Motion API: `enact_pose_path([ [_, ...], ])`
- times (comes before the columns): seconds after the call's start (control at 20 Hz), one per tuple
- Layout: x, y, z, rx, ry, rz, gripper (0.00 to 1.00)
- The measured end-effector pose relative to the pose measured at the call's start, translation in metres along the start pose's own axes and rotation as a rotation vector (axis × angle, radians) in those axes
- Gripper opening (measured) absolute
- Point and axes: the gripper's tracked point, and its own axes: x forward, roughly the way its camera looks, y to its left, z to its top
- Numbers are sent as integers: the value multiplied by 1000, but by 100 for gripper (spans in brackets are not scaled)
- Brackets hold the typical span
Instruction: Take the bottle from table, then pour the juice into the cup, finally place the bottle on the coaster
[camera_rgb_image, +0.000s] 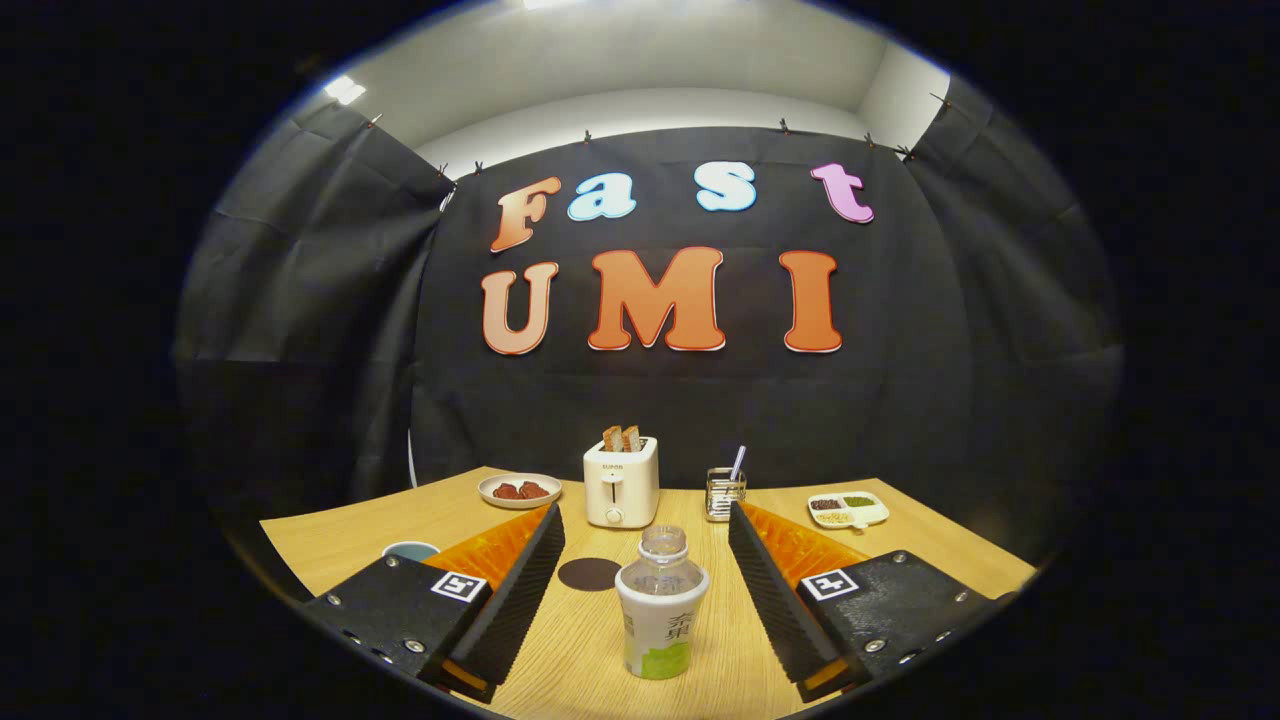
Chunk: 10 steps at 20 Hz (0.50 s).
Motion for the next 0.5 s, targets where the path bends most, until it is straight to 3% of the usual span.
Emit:
enact_pose_path([
  [0.25,13,-6,-43,41,76,-24,98],
  [0.5,21,-3,-75,-9,142,-34,98],
])
